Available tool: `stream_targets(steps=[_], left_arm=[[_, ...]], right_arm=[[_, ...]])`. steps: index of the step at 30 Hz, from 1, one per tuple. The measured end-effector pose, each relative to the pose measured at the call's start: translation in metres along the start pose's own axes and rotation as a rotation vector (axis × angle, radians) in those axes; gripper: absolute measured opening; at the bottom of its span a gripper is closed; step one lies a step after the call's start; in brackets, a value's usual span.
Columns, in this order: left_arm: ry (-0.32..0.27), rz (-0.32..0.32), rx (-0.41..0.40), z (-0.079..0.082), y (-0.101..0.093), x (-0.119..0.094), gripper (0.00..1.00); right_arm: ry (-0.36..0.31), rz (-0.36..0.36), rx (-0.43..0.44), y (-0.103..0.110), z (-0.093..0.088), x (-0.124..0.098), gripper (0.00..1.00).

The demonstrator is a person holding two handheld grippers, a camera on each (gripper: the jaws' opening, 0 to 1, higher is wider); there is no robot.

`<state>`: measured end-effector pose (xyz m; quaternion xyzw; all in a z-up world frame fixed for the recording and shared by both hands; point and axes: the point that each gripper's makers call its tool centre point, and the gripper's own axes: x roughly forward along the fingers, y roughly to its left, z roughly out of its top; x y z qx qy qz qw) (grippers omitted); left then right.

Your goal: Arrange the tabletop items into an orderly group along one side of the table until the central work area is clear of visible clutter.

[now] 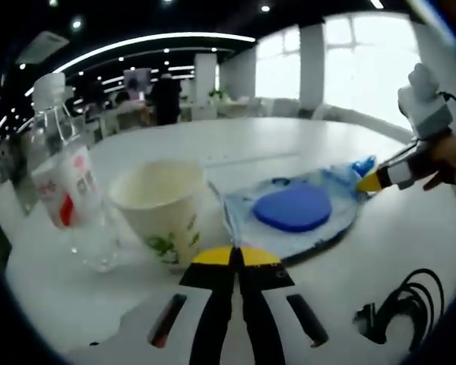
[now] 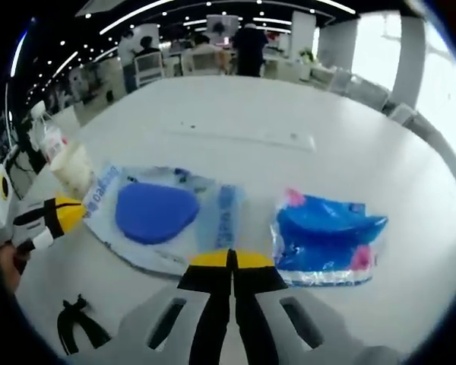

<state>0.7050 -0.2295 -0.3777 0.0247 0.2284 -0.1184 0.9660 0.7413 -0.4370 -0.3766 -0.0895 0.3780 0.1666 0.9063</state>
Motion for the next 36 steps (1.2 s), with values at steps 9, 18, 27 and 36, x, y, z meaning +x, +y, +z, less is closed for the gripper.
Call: stream_targets(steps=[9, 18, 27, 36], left_arm=[[0.011, 0.001, -0.013, -0.004, 0.001, 0.002, 0.0], [0.007, -0.008, -0.047, 0.0, 0.006, -0.002, 0.1], [0.004, -0.053, -0.063, 0.01, 0.004, -0.019, 0.23], [-0.03, -0.077, -0.054, 0.024, 0.003, -0.043, 0.36]], right_arm=[[0.006, -0.008, -0.021, 0.0, -0.002, 0.003, 0.01], [-0.043, -0.045, -0.156, 0.001, 0.008, -0.002, 0.13], [-0.14, 0.006, -0.101, 0.017, 0.018, -0.026, 0.27], [-0.191, 0.216, 0.015, 0.056, 0.023, -0.052, 0.49]])
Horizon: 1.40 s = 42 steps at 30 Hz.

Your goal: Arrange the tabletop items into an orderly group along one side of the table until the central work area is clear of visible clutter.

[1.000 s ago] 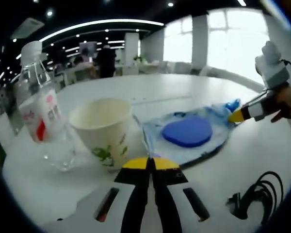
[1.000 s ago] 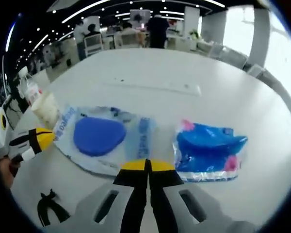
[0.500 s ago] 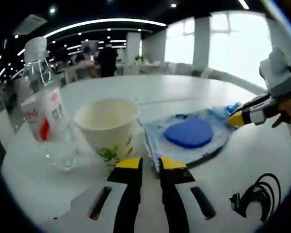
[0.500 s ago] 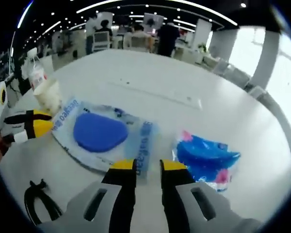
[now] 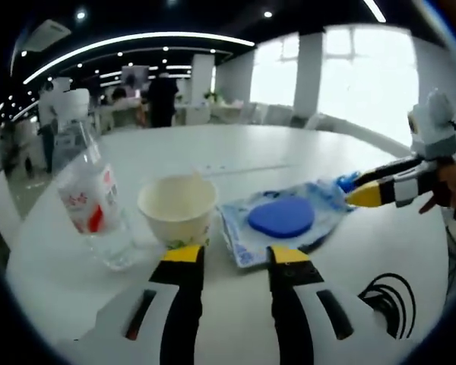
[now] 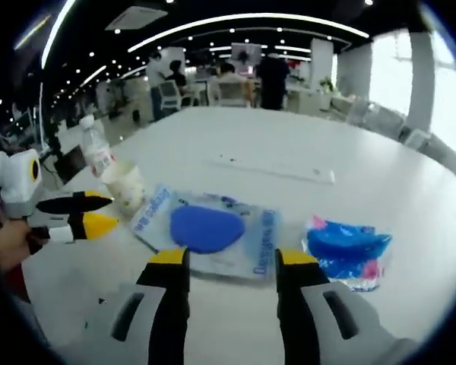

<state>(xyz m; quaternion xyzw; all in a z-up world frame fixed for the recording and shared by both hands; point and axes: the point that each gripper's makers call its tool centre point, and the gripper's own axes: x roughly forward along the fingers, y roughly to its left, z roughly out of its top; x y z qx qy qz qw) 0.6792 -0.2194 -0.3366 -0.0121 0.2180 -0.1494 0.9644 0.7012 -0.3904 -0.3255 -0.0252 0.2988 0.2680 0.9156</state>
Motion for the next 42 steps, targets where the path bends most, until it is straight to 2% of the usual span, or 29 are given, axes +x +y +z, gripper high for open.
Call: stream_targets(steps=[2, 4, 6, 11, 13, 18, 23, 28, 36, 42], left_arm=[[-0.01, -0.015, 0.004, 0.003, -0.004, -0.006, 0.42], [-0.017, -0.022, 0.008, 0.005, -0.007, -0.013, 0.45], [-0.022, -0.026, 0.013, 0.008, -0.009, -0.017, 0.51], [-0.044, -0.047, 0.007, 0.014, -0.01, -0.031, 0.64], [-0.041, -0.05, 0.019, 0.015, -0.01, -0.037, 0.67], [-0.031, -0.074, 0.046, 0.015, -0.015, -0.053, 0.82], [-0.029, -0.102, 0.081, 0.013, -0.022, -0.068, 0.93], [-0.025, -0.089, 0.071, 0.011, -0.02, -0.08, 0.94], [0.003, -0.118, 0.111, 0.005, -0.029, -0.105, 0.99], [0.014, -0.123, 0.111, 0.002, -0.032, -0.119, 0.99]], right_arm=[[-0.016, 0.041, 0.005, 0.009, 0.002, -0.003, 0.56], [-0.024, 0.061, -0.027, 0.017, 0.001, -0.007, 0.64], [-0.013, 0.075, -0.039, 0.024, -0.002, -0.009, 0.7], [0.004, 0.129, -0.074, 0.041, -0.012, -0.017, 0.78], [0.02, 0.153, -0.091, 0.048, -0.019, -0.02, 0.82], [0.052, 0.201, -0.108, 0.063, -0.035, -0.027, 0.85], [0.075, 0.239, -0.123, 0.076, -0.051, -0.034, 0.87], [0.101, 0.255, -0.122, 0.085, -0.065, -0.038, 0.87], [0.153, 0.281, -0.115, 0.099, -0.089, -0.039, 0.85], [0.175, 0.258, -0.147, 0.099, -0.102, -0.034, 0.76]])
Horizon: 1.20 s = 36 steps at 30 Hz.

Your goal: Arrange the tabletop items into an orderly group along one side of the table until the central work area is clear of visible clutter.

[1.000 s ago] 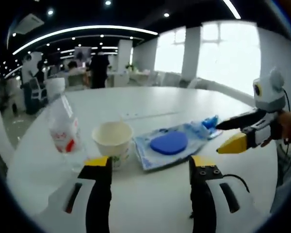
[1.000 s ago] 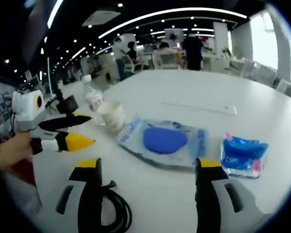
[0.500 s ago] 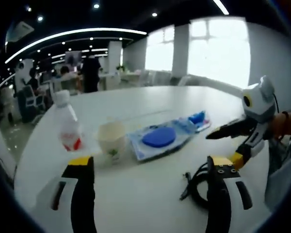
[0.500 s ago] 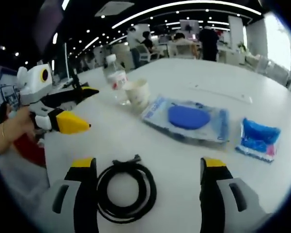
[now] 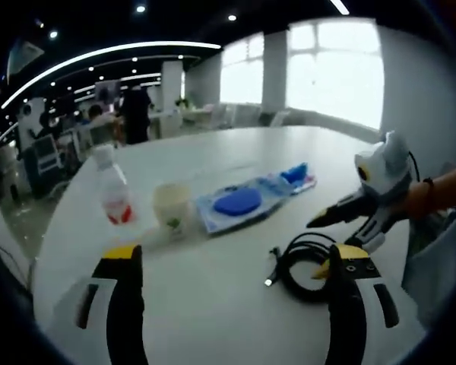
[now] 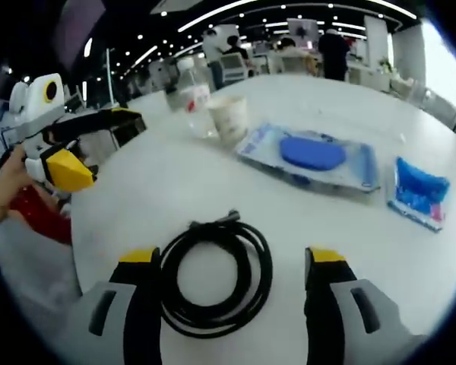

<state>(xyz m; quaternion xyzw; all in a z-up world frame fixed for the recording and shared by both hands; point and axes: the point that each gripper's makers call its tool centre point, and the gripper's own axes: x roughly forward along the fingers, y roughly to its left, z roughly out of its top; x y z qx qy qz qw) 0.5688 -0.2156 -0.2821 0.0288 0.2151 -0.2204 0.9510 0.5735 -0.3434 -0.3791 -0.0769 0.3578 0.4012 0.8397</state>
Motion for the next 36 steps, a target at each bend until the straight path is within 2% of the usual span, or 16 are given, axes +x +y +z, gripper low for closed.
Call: stream_targets(steps=[6, 12, 15, 21, 26, 31, 35, 36], left_arm=[[-0.016, -0.012, 0.0, 0.007, -0.013, -0.02, 0.99], [-0.008, -0.007, 0.0, 0.003, -0.016, -0.033, 0.99], [-0.001, -0.002, -0.002, 0.0, -0.017, -0.039, 0.99], [0.015, 0.005, 0.004, -0.008, -0.023, -0.048, 0.99], [0.033, 0.017, 0.026, -0.014, -0.024, -0.051, 0.98], [0.027, 0.034, 0.029, -0.015, -0.02, -0.05, 0.97], [0.022, 0.038, 0.018, -0.016, -0.017, -0.051, 0.96], [0.022, 0.039, 0.017, -0.017, -0.017, -0.051, 0.96]], right_arm=[[0.008, -0.003, 0.025, 0.001, -0.007, 0.002, 0.72], [0.03, -0.022, 0.017, -0.002, -0.018, 0.005, 0.67], [0.024, -0.034, -0.005, -0.003, -0.017, 0.005, 0.63], [0.04, -0.071, -0.033, -0.008, -0.02, 0.003, 0.46], [0.052, -0.081, -0.008, -0.009, -0.022, 0.001, 0.31], [0.067, -0.094, -0.025, -0.01, -0.024, 0.001, 0.28], [0.089, -0.137, -0.047, -0.018, -0.027, -0.001, 0.2], [0.085, -0.131, -0.029, -0.018, -0.026, 0.0, 0.2]])
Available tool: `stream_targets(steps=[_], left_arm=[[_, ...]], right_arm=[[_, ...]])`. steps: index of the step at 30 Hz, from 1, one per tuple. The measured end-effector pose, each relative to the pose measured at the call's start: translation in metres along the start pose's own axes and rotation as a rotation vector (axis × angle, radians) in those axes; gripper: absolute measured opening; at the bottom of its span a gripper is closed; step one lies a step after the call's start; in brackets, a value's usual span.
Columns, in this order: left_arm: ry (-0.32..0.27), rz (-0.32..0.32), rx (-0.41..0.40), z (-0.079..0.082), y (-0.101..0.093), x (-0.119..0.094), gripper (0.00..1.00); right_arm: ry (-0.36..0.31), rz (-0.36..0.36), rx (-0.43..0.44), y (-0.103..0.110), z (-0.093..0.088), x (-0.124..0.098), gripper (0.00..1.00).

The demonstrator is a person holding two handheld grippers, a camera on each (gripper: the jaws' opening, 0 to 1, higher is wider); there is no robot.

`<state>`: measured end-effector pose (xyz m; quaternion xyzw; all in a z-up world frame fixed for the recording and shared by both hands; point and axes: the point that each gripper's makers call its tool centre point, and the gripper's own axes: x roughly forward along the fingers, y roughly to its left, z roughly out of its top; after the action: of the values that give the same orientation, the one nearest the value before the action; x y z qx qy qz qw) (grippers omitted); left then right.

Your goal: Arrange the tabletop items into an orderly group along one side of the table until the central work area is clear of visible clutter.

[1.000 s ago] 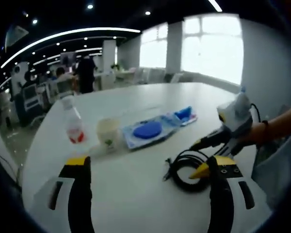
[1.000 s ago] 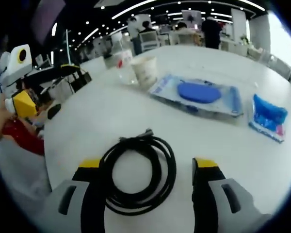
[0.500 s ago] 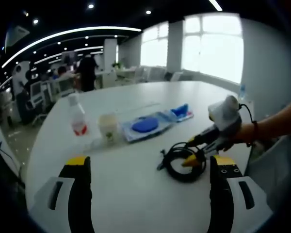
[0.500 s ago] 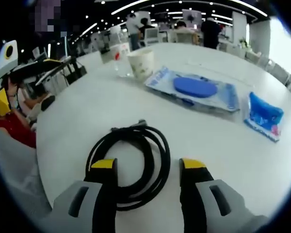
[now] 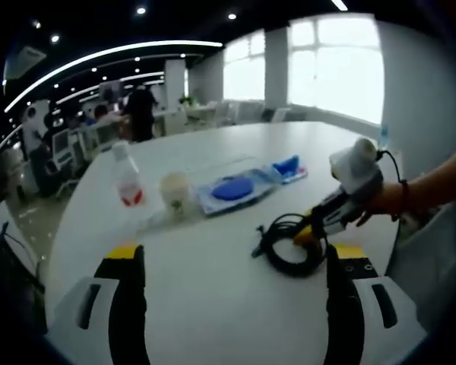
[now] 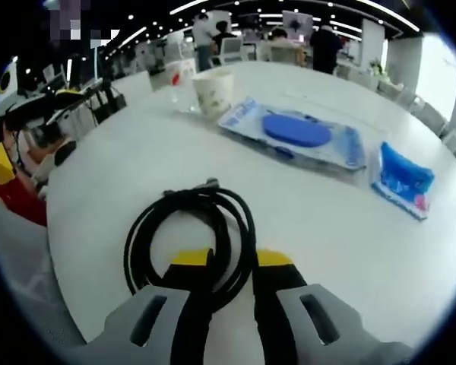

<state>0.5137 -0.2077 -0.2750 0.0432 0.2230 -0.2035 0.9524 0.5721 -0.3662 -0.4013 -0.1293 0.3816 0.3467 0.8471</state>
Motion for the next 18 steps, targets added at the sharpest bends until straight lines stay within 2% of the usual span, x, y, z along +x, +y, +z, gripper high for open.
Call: stream_targets(steps=[5, 10, 14, 18], left_arm=[[0.007, 0.006, 0.009, -0.0024, 0.0012, -0.0002, 0.95], [0.008, 0.008, 0.011, -0.003, 0.0018, -0.0014, 0.94], [0.013, 0.012, -0.003, -0.0044, 0.0046, -0.0011, 0.92], [0.0, 0.022, -0.001, -0.0017, 0.0072, -0.0022, 0.91]], right_arm=[[0.014, -0.015, -0.009, -0.0005, -0.0002, -0.0002, 0.19], [0.026, -0.024, -0.006, -0.0014, -0.0007, -0.0003, 0.12], [0.04, -0.014, 0.044, -0.0032, -0.0014, -0.0002, 0.09], [0.041, -0.015, 0.05, -0.0025, -0.0015, -0.0005, 0.08]])
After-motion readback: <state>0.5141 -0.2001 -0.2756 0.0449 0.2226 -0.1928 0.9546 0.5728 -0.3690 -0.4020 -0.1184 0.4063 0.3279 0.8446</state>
